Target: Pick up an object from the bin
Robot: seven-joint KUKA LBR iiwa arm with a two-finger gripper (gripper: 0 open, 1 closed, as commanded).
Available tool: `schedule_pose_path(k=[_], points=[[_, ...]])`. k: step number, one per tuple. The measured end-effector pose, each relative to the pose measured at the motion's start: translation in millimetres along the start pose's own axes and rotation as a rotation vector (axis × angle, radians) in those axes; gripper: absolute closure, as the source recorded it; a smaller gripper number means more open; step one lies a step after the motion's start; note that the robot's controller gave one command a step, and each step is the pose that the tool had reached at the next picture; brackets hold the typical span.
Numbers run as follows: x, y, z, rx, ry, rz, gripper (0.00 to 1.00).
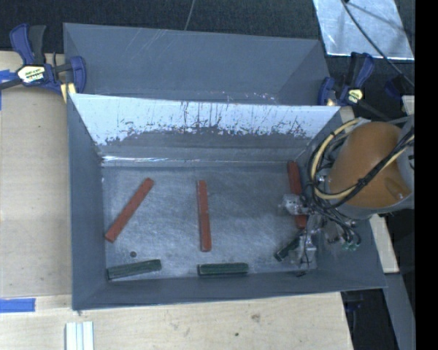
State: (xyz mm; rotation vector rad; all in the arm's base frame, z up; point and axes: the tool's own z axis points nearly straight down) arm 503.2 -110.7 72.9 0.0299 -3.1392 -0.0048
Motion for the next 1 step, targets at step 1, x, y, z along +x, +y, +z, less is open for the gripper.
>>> schedule_pose_path(k=[1], points=[[-10.8, 6.6, -63.6, 0.004, -0.011, -0.199, 0.00]])
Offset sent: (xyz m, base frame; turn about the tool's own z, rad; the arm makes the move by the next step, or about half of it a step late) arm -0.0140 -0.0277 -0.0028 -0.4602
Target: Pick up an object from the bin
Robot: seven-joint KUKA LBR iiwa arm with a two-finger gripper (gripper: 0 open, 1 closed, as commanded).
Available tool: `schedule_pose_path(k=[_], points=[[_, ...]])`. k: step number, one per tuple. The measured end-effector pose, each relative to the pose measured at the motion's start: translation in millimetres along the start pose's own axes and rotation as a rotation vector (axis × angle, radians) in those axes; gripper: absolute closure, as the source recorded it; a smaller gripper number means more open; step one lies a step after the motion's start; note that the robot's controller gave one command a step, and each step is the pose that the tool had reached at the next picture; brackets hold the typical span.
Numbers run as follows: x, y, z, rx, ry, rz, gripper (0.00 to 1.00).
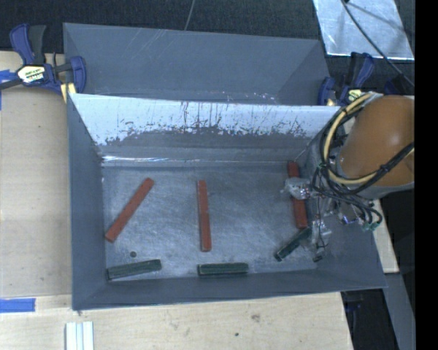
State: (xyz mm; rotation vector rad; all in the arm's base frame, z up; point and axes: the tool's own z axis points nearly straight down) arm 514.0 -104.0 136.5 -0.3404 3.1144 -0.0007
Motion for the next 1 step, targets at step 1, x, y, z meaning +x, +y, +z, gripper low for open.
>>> schedule_pose_path(k=[1], points=[[18.7, -17.9, 38.5, 0.001, 0.003, -0.178, 0.00]])
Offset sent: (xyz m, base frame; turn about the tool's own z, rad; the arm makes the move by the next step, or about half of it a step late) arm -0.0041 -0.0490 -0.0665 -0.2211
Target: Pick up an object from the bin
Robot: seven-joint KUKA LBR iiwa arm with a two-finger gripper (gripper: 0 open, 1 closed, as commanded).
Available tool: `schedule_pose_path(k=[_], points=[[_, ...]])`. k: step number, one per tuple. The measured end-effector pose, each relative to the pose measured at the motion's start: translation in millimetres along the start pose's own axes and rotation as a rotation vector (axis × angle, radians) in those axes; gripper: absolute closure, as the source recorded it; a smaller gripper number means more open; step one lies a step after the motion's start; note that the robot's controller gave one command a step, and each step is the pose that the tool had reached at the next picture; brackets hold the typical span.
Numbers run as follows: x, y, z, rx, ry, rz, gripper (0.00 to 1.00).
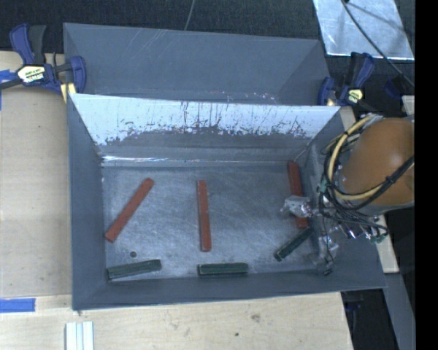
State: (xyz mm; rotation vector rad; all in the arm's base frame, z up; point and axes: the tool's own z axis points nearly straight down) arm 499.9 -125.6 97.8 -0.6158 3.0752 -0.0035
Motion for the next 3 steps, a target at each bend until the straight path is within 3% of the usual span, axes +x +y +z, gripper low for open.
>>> schedule_pose_path(k=[1, 3], points=[[0.3, -28.7, 27.4, -0.004, 0.001, -0.043, 1.00], [0.1, -28.6, 27.4, -0.003, 0.001, -0.044, 1.00]])
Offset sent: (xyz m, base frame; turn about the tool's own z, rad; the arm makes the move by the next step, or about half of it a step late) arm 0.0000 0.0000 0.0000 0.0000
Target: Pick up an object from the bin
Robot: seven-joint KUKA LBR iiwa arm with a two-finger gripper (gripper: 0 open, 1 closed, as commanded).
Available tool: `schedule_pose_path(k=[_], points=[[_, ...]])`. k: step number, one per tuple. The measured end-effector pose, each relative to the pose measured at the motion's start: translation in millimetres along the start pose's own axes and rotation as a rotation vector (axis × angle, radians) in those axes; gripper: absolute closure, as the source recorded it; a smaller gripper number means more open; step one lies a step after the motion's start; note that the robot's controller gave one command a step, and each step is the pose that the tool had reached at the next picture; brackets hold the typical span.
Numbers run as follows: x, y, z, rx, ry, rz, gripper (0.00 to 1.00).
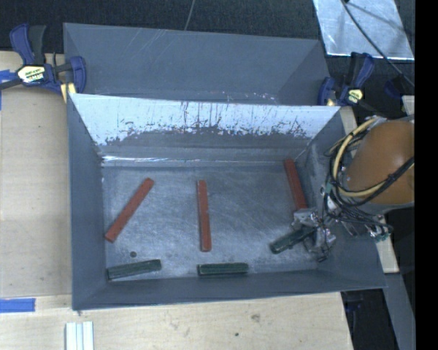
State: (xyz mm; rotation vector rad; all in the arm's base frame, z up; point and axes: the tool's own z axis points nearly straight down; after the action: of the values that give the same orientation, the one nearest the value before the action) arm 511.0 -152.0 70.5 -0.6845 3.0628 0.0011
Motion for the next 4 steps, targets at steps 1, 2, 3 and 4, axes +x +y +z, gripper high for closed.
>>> schedule_pose_path(k=[1, 2, 3, 4], points=[[0.0, 0.0, 0.0, 0.000, 0.000, -0.001, 1.00], [-1.0, 1.0, 0.0, -0.002, -0.002, 0.000, 0.00], [-0.3, 0.1, -0.1, 0.000, -0.001, 0.000, 1.00], [-0.3, 0.1, -0.1, 0.000, -0.001, -0.001, 1.00]])
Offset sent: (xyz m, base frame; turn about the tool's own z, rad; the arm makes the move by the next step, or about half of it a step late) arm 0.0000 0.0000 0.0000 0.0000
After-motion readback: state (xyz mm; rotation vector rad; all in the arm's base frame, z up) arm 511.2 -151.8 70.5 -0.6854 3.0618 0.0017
